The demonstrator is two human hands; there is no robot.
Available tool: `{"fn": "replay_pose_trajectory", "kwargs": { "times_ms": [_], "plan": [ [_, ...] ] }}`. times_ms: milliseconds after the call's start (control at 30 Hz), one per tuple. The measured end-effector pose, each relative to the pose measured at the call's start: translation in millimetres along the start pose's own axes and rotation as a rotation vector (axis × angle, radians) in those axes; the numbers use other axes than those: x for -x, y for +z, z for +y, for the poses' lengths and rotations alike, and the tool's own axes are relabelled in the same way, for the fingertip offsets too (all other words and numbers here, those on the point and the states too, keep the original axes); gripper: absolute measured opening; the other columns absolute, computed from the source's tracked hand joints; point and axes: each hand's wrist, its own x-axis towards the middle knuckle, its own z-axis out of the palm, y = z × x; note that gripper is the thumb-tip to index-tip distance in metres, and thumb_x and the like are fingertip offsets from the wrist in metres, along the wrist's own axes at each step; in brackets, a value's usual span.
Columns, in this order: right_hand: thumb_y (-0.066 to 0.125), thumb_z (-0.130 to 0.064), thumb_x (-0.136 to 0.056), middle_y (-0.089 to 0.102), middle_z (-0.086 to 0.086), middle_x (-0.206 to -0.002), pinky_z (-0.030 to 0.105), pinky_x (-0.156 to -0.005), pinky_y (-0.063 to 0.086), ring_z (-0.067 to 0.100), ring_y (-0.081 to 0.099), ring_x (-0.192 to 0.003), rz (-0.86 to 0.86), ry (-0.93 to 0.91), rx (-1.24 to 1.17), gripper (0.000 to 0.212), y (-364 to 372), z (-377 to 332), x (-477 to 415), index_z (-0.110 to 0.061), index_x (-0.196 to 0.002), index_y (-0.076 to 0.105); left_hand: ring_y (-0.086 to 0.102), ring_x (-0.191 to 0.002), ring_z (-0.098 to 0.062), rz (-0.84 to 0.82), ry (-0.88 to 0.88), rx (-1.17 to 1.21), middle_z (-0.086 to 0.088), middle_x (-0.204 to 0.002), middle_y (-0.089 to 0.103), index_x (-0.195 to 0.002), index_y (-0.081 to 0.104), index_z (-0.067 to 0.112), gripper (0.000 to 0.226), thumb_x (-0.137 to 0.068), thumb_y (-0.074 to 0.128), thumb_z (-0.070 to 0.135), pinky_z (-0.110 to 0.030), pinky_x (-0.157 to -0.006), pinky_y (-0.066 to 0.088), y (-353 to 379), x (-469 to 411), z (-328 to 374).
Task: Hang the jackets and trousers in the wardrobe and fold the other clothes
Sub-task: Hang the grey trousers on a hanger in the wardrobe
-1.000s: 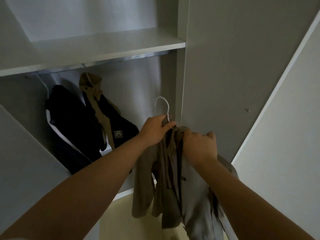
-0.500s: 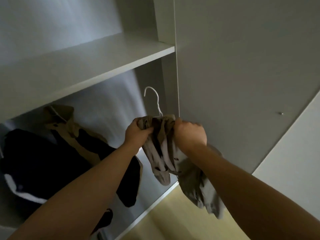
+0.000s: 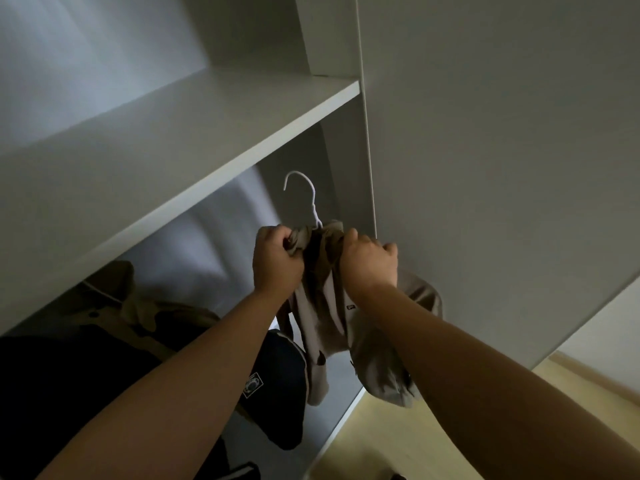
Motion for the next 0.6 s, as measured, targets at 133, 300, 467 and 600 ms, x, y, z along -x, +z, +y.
{"fn": "replay_pose_trajectory", "kwargs": {
  "times_ms": [133, 300, 467, 600],
  "plan": [
    [0.041, -0.018, -0.097, 0.066, 0.002, -0.102, 0.044, -0.092, 0.041, 0.025, 0.063, -0.096, 0.102, -0.039, 0.013, 0.020, 19.9, -0.3, -13.5, -0.019, -0.113, 0.053, 0.059, -0.077, -0.004, -0.121, -0.173, 0.077, 0.008, -0.085, 0.063, -0.084, 0.057, 0.030, 0.017, -0.087, 0.074, 0.028, -0.013, -0.063, 0.040, 9.8, -10.1, -17.9],
    [0.032, -0.016, -0.094, 0.068, 0.003, -0.097, 0.042, -0.088, 0.039, 0.027, 0.064, -0.089, 0.092, -0.074, 0.019, 0.025, 42.7, -2.9, -31.3, -0.017, -0.105, 0.055, 0.064, -0.087, -0.011, -0.238, -0.461, 0.162, 0.008, -0.085, 0.069, -0.091, 0.068, 0.025, 0.010, -0.086, 0.076, 0.023, -0.020, -0.075, 0.050, 36.5, -28.3, -46.0],
    [0.039, -0.011, -0.094, 0.069, 0.008, -0.098, 0.041, -0.083, 0.035, 0.032, 0.063, -0.090, 0.203, -0.154, 0.068, 0.021, 70.0, -13.3, -62.9, -0.012, -0.105, 0.056, 0.061, -0.066, 0.008, 0.239, -0.340, 0.281, 0.008, -0.073, 0.068, -0.096, 0.076, 0.005, 0.016, -0.081, 0.075, 0.002, 0.005, -0.063, 0.037, 63.3, -50.0, -59.7],
    [0.039, -0.013, -0.094, 0.068, 0.008, -0.105, 0.042, -0.086, 0.036, 0.032, 0.063, -0.097, 0.382, -0.198, 0.070, 0.023, 85.6, -26.6, -101.0, -0.013, -0.110, 0.055, 0.069, -0.096, -0.023, 0.459, -0.280, 0.580, -0.012, -0.103, 0.075, -0.108, 0.073, 0.002, 0.026, -0.082, 0.069, 0.000, -0.015, -0.083, 0.048, 88.2, -88.1, -73.5]
  ]
}}
